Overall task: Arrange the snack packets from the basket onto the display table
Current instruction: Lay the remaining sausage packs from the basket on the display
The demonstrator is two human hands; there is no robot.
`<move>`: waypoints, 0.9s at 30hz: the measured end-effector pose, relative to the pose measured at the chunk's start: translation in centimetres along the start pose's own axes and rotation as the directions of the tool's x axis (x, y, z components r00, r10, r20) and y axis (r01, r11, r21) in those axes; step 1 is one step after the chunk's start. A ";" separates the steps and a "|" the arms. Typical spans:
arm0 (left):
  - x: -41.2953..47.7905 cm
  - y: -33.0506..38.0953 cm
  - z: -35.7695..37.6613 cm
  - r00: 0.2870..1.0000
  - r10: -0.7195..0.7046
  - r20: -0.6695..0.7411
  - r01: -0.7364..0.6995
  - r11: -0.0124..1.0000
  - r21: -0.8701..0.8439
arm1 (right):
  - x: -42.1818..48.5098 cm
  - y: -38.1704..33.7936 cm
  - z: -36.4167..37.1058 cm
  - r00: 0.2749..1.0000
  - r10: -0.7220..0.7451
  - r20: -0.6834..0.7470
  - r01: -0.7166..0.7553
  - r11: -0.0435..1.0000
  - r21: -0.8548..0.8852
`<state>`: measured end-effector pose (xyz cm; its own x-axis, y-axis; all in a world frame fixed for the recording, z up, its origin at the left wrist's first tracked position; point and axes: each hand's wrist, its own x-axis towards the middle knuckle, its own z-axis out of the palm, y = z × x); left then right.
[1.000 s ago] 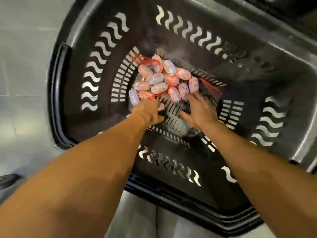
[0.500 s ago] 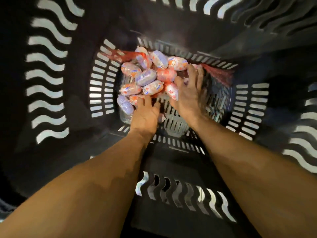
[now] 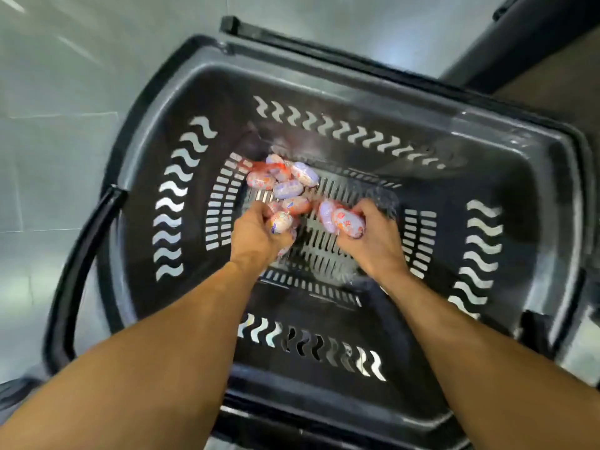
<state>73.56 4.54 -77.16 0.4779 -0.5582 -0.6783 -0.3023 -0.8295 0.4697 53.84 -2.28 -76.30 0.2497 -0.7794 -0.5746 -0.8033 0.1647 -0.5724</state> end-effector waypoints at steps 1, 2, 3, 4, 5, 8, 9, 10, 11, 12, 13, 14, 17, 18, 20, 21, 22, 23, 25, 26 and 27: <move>-0.4 1.0 -0.7 1.000 -0.026 0.008 0.026 1.000 0.009 | -1.1 -0.5 -0.8 1.000 0.017 0.010 -0.017 1.000 0.007; -1.0 2.1 -1.6 0.998 -0.057 0.037 0.055 0.998 0.038 | -2.0 -1.1 -1.5 0.999 0.026 0.019 -0.026 1.000 0.012; -1.8 3.1 -2.4 0.996 -0.062 0.066 0.058 0.996 0.067 | -2.9 -1.6 -2.3 0.999 0.034 0.031 -0.035 0.999 0.021; -2.6 3.8 -3.1 0.994 -0.077 0.075 0.071 0.994 0.079 | -3.7 -2.2 -3.1 0.998 0.045 0.040 -0.046 0.998 0.034; -3.2 4.1 -3.7 0.994 -0.077 0.080 0.071 0.994 0.079 | -4.4 -2.9 -3.9 0.998 0.050 0.045 -0.052 0.997 0.052; -6.1 4.8 -5.1 0.993 -0.065 0.098 0.066 0.998 -0.002 | -6.3 -4.9 -6.3 0.999 0.021 0.050 -0.025 0.996 0.081; -7.1 4.8 -5.6 0.994 -0.050 0.102 0.054 0.998 -0.035 | -7.0 -5.6 -7.0 0.999 0.016 0.050 -0.021 0.996 0.088; -8.4 5.2 -6.2 0.993 -0.041 0.107 0.048 0.996 -0.072 | -7.8 -6.5 -7.9 0.999 0.015 0.048 -0.019 0.995 0.097; -9.8 5.5 -7.0 0.994 -0.028 0.102 0.039 0.994 -0.104 | -8.5 -7.3 -8.7 0.999 0.011 0.041 -0.015 0.994 0.104; -11.3 6.0 -8.0 0.995 -0.031 0.092 0.042 0.991 -0.127 | -9.4 -8.3 -9.6 0.999 0.008 0.035 -0.012 0.994 0.109; -12.7 6.5 -9.0 0.997 -0.020 0.077 0.032 0.988 -0.154 | -10.3 -9.2 -10.5 1.000 0.007 0.030 -0.011 0.993 0.119; -14.1 6.9 -10.0 0.998 -0.004 0.060 0.015 0.984 -0.180 | -11.2 -10.1 -11.6 1.000 0.008 0.026 -0.011 0.992 0.129; -18.5 8.7 -14.1 0.998 0.051 0.035 -0.043 0.979 -0.198 | -14.8 -13.5 -15.1 1.000 -0.002 0.009 0.000 0.985 0.173; -20.0 9.6 -15.5 0.997 0.071 0.036 -0.062 0.978 -0.200 | -16.1 -14.6 -16.4 1.000 -0.015 -0.005 0.016 0.984 0.177; -23.0 11.6 -18.4 0.994 0.111 0.026 -0.103 0.973 -0.208 | -18.8 -17.0 -19.2 0.998 -0.041 -0.046 0.048 0.983 0.177; -24.7 12.8 -19.9 0.990 0.137 0.010 -0.132 0.970 -0.204 | -20.2 -18.2 -20.8 0.997 -0.045 -0.068 0.057 0.981 0.185; -26.5 14.0 -21.4 0.987 0.159 -0.004 -0.156 0.966 -0.205 | -21.7 -19.5 -22.5 0.995 -0.047 -0.090 0.064 0.979 0.195; -28.4 15.3 -22.9 0.982 0.185 -0.030 -0.187 0.960 -0.208 | -23.3 -20.9 -24.1 0.992 -0.045 -0.118 0.068 0.976 0.205; -32.2 18.0 -25.9 0.968 0.232 -0.092 -0.247 0.943 -0.225 | -26.5 -23.5 -27.6 0.977 -0.061 -0.204 0.106 0.971 0.216; -34.1 19.5 -27.4 0.960 0.257 -0.116 -0.277 0.932 -0.233 | -28.2 -24.7 -29.4 0.964 -0.080 -0.254 0.139 0.965 0.221; -36.1 21.0 -28.8 0.948 0.289 -0.137 -0.314 0.918 -0.240 | -29.8 -25.9 -31.1 0.952 -0.101 -0.287 0.172 0.957 0.234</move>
<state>73.71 7.85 -26.58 0.4786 -0.7657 -0.4297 -0.2298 -0.5816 0.7803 50.32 -2.10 -26.14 0.1632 -0.9327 -0.3216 -0.5991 0.1653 -0.7834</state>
